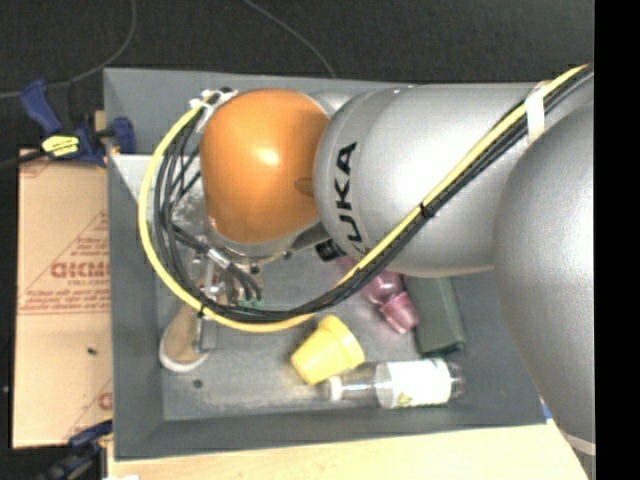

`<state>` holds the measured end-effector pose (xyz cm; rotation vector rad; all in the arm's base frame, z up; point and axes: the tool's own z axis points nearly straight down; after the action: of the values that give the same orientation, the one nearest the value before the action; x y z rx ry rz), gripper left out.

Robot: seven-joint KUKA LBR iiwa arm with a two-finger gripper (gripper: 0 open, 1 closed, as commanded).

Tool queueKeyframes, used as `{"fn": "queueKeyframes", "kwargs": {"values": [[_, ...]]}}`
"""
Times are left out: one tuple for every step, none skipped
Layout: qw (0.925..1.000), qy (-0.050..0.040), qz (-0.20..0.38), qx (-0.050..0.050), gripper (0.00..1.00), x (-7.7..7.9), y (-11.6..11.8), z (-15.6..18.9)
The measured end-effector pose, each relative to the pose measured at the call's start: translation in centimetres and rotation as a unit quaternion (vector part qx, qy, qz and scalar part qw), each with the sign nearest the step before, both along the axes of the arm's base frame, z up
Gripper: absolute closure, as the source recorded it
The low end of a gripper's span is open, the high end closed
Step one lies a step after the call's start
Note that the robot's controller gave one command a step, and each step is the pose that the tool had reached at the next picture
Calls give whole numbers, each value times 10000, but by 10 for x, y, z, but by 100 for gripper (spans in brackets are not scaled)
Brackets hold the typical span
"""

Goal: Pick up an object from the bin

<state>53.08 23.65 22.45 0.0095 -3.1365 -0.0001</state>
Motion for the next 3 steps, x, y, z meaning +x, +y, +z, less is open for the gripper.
{"fn": "queueKeyframes", "kwargs": {"values": [[10000,-37,-29,10,0,2,-2,5],[9932,-39,1161,7,0,19,-8,-58],[9812,-70,1928,14,0,40,-17,-63]]}}
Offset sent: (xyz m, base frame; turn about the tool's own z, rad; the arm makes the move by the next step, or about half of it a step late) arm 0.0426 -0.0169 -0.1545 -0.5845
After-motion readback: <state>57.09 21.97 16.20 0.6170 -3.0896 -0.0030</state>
